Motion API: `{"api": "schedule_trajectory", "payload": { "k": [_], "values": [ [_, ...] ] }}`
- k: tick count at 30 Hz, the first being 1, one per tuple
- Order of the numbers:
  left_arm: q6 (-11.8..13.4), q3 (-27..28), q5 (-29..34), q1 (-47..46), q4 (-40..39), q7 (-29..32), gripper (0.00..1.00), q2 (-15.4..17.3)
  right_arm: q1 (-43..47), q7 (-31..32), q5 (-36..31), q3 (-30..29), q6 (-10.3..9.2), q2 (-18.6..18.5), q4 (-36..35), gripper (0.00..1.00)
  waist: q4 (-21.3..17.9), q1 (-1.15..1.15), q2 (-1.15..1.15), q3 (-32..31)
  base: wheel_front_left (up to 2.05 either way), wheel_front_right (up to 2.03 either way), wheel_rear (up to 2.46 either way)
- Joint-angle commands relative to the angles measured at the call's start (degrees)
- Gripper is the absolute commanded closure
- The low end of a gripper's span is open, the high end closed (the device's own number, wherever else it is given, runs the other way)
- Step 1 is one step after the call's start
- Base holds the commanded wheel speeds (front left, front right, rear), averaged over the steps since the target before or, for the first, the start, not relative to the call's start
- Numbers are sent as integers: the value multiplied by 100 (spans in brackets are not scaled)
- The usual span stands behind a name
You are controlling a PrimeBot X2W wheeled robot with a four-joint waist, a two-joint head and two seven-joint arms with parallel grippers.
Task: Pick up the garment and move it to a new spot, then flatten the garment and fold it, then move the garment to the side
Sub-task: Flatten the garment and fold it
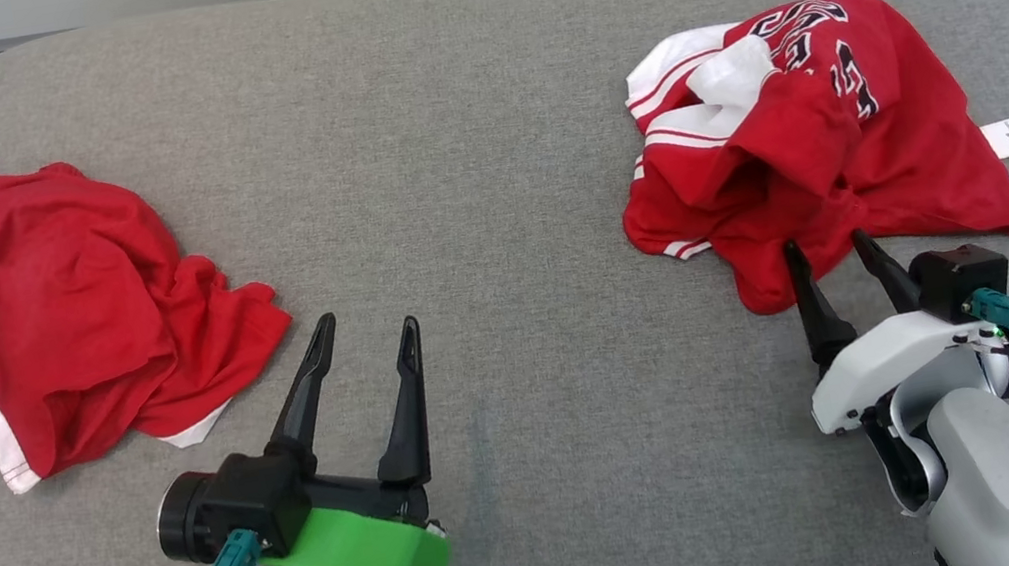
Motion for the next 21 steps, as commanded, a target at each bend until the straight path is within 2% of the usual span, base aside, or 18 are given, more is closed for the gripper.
{"api": "schedule_trajectory", "payload": {
  "k": [1,3,4,13,21],
  "values": [
    [-31,18,-53,-61,10,1,0,10,-99,-18,76,8,1,-20,115,0,82,0,0,37,0,0,0],
    [-32,23,-58,-57,21,1,0,10,-165,-18,104,67,1,-21,307,1,97,0,0,33,0,0,0],
    [-32,24,-58,-52,30,1,0,10,-188,-18,101,141,1,-18,427,100,98,0,0,24,0,0,0],
    [-17,130,-76,124,82,1,0,9,-38,-18,-234,-74,1,-22,200,100,-147,0,0,-267,0,0,0],
    [36,175,-145,230,9,2,0,10,246,-18,-703,-447,1,-17,-552,100,-478,0,0,-482,0,0,0]
  ]
}}
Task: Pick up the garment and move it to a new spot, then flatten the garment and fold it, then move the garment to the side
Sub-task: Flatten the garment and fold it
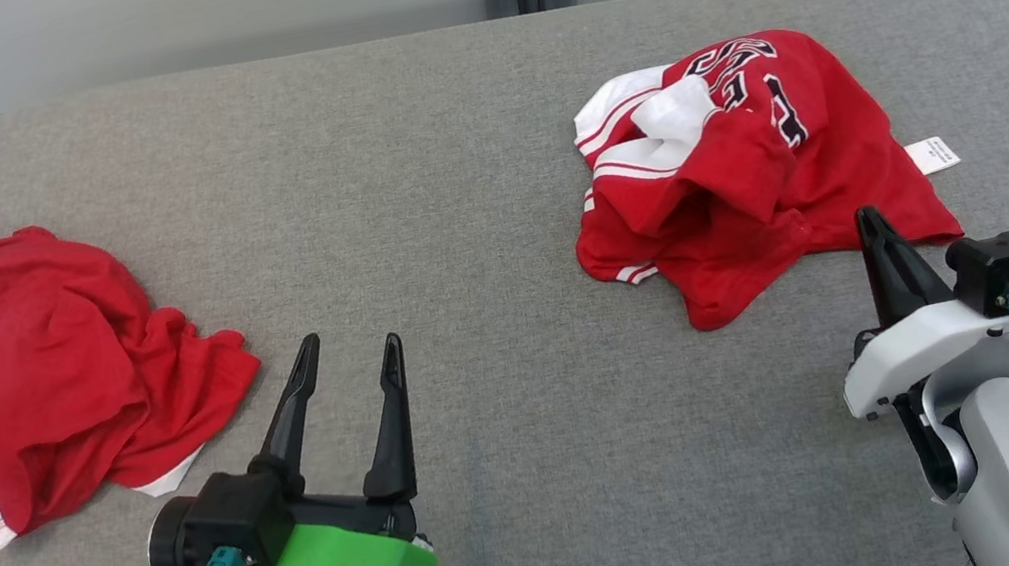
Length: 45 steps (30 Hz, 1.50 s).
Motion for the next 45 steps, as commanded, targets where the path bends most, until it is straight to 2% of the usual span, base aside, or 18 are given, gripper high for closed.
{"api": "schedule_trajectory", "payload": {
  "k": [1,14,15,16,23,35,40,45],
  "values": [
    [30,29,-40,78,-11,3,0,11,104,-19,-5,43,1,-8,-191,100,-156,0,0,-118,0,0,0],
    [51,191,-44,237,-126,3,0,11,1211,-19,416,767,1,-11,-2485,100,-401,0,0,-245,0,0,0],
    [50,193,-2,254,-111,3,0,11,1280,-19,455,792,1,-12,-2579,64,-411,0,0,-242,0,0,0],
    [48,197,53,274,-100,2,0,11,1386,-19,531,814,1,-12,-2663,0,-419,0,0,-238,0,0,0],
    [13,217,98,302,-30,3,0,11,1603,-19,608,861,1,-12,-2791,0,-369,0,0,-192,0,0,0],
    [0,175,42,206,-39,3,0,11,1467,-19,537,777,1,-12,-2559,0,-266,0,0,-139,0,0,0],
    [-12,106,294,111,-24,3,0,11,1361,-19,447,530,1,-10,-1988,0,-178,0,0,24,0,0,0],
    [-31,129,259,-43,-64,2,0,12,1036,-19,360,350,1,-12,-1414,0,-28,0,0,282,0,0,0]
  ]
}}
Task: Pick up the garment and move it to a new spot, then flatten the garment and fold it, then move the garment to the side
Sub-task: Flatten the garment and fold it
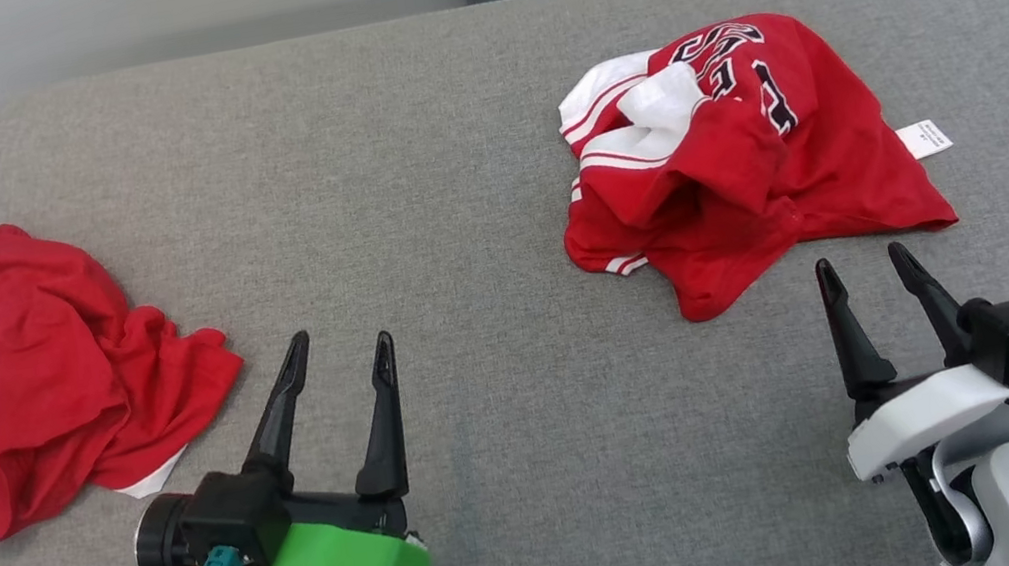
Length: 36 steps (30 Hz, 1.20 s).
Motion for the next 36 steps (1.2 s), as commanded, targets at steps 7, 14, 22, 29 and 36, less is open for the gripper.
{"api": "schedule_trajectory", "payload": {
  "k": [7,14,22,29,36],
  "values": [
    [-35,-138,212,-311,38,2,0,12,-726,-18,-201,-288,1,-13,688,0,384,0,0,449,0,0,0],
    [-38,-278,109,-388,90,1,0,13,-1177,-19,-457,-466,1,-12,1226,0,594,0,0,540,0,0,0],
    [-41,-316,76,-418,128,1,0,13,-1426,-18,-535,-549,1,-16,1829,0,680,0,0,529,0,0,0],
    [-40,-284,89,-418,137,1,0,13,-1524,-18,-488,-359,1,-15,1871,100,616,0,0,525,0,0,0],
    [-41,-241,48,-301,176,2,0,13,-1308,-19,-645,-369,1,-59,1332,100,426,0,0,317,0,0,0]
  ]
}}
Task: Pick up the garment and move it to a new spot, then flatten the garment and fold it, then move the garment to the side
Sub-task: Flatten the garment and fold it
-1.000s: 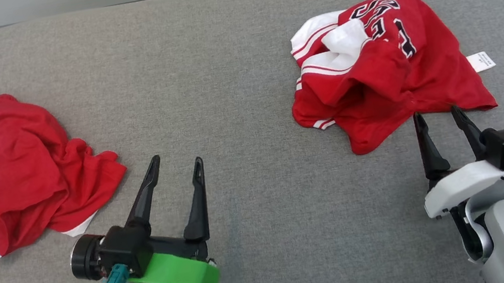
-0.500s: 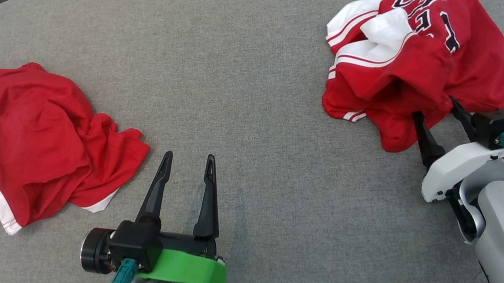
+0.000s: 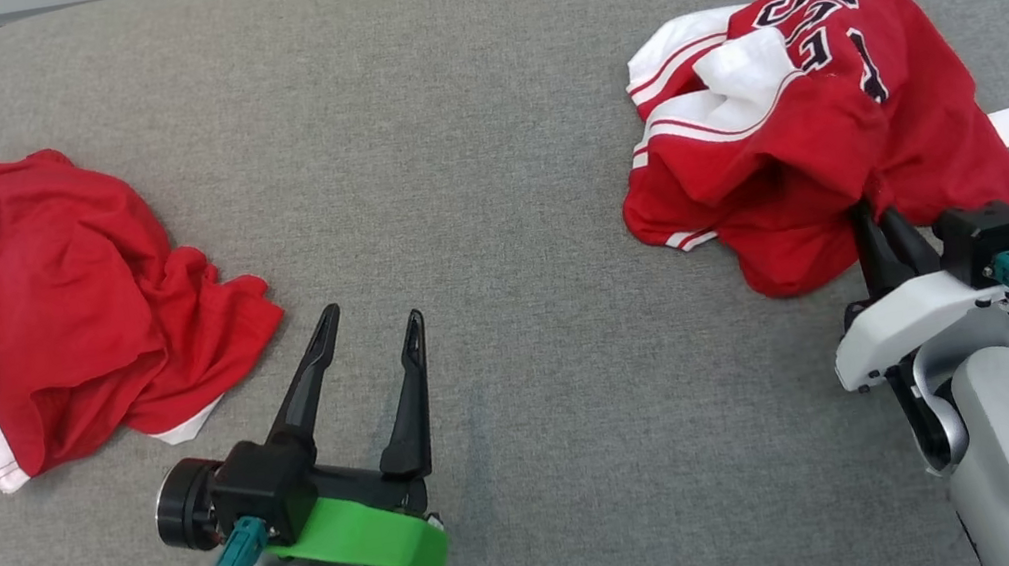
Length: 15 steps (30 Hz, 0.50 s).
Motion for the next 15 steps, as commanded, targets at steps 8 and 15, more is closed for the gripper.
{"api": "schedule_trajectory", "payload": {
  "k": [8,15],
  "values": [
    [-14,315,-79,346,-84,1,0,14,532,-18,-488,-129,0,-635,-1194,100,-675,0,0,-453,0,0,0],
    [-14,284,-132,346,-160,1,0,16,1213,177,-645,-557,0,-1243,-2166,100,-1102,0,0,-589,0,0,0]
  ]
}}
